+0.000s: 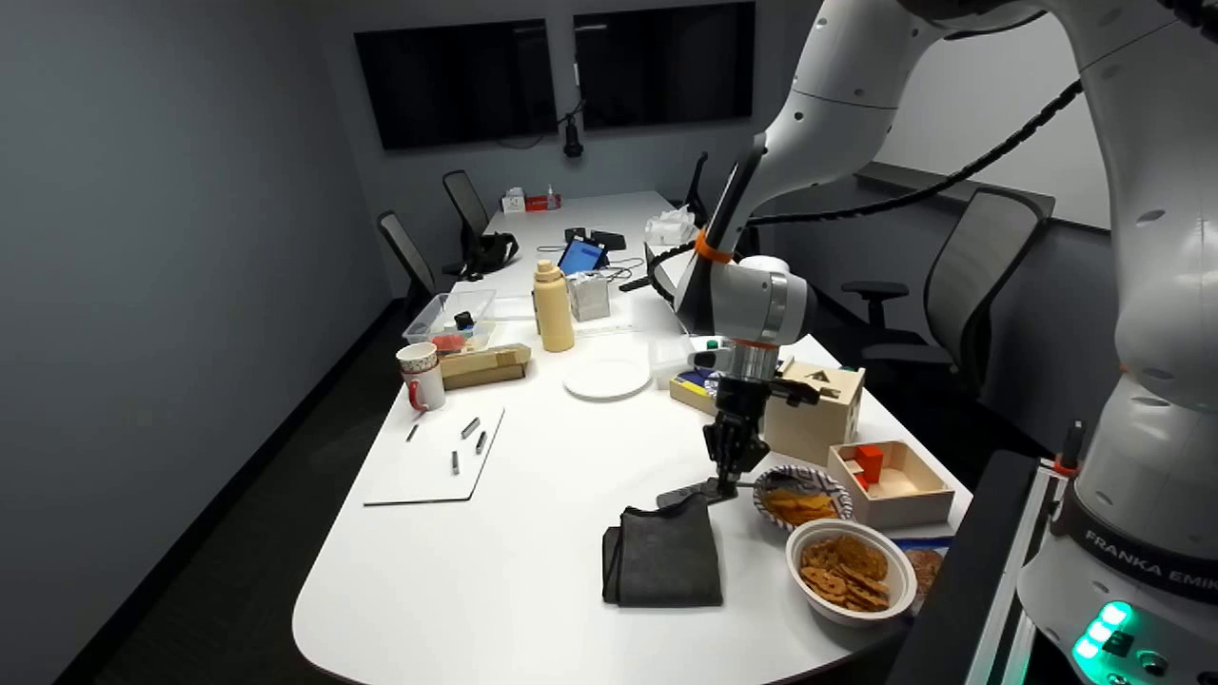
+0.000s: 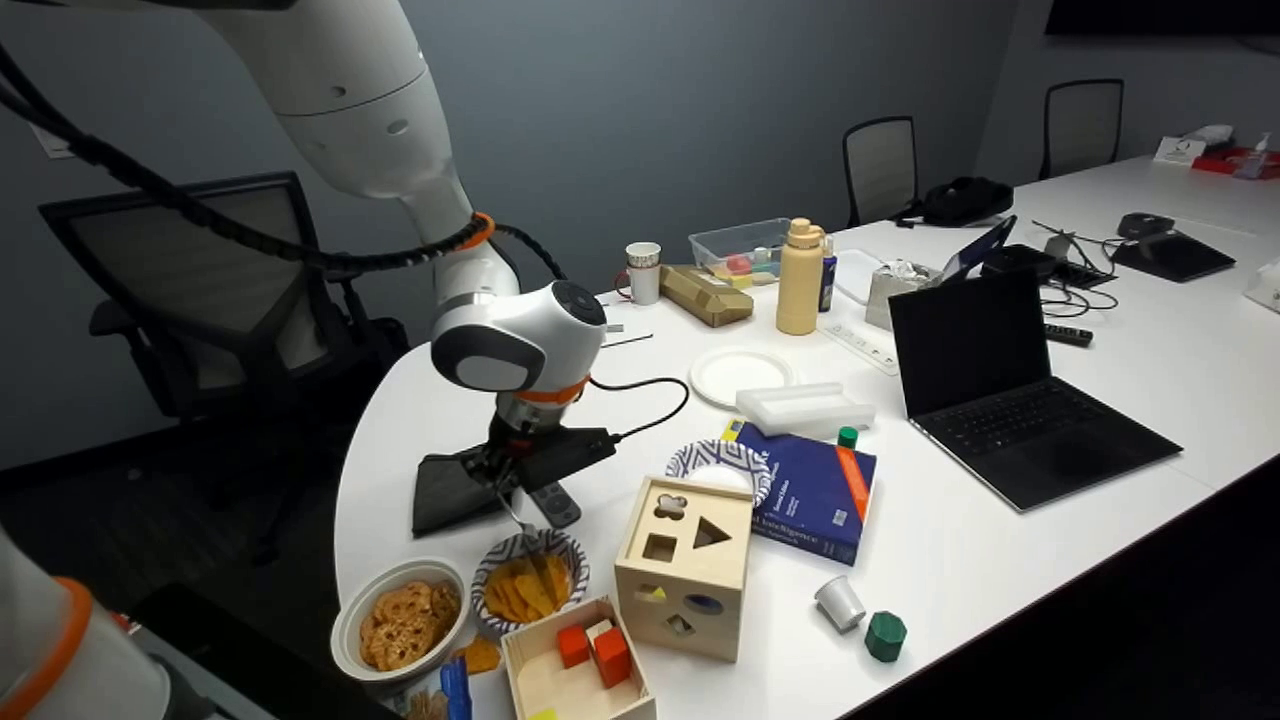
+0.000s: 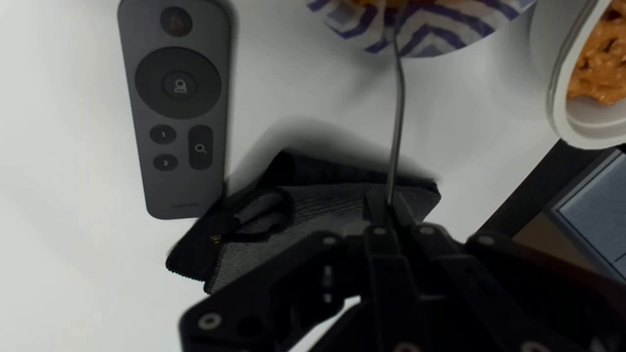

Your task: Use the spoon to stir in the bowl

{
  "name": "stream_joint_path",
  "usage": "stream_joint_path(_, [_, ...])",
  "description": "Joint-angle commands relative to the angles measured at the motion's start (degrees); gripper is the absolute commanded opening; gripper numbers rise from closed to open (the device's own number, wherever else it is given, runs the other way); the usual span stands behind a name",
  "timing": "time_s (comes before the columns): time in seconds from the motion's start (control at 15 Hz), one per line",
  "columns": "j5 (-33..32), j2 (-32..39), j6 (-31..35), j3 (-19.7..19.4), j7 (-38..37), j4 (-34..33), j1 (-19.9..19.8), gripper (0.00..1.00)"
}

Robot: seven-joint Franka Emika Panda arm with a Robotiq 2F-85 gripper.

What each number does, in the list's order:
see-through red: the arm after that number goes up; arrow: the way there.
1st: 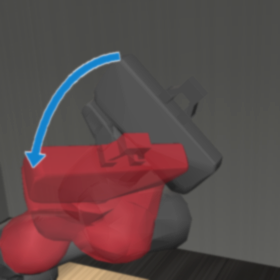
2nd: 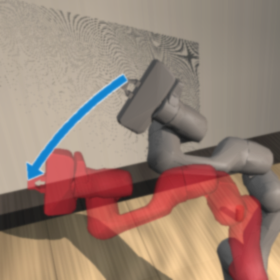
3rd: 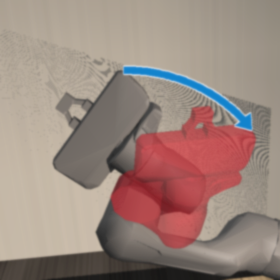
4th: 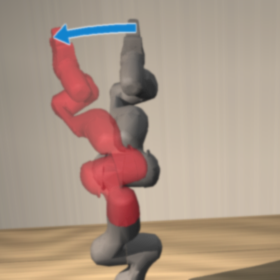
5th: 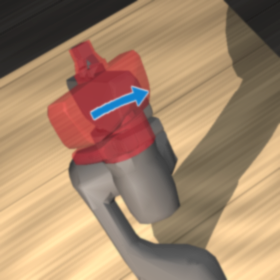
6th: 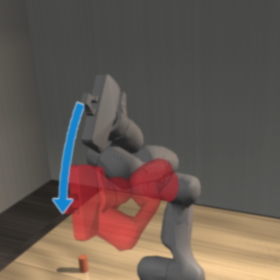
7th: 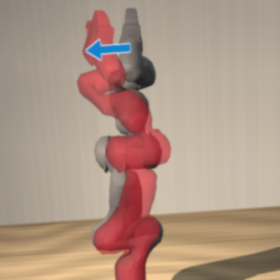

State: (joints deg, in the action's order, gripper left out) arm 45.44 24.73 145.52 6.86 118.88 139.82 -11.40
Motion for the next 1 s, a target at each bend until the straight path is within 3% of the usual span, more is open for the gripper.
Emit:
stream_joint_path(0.0, [2.11, -1.49, 0.01, 0.76, 6.34, 0.31, -1.61, 0.01])
stream_joint_path(0.47, [7.42, -1.92, 4.51, -0.58, 1.86, 1.38, 0.34, 0.01])
stream_joint_path(0.93, [5.54, -1.16, -5.31, -1.18, 6.04, 0.38, -0.81, 0.01])
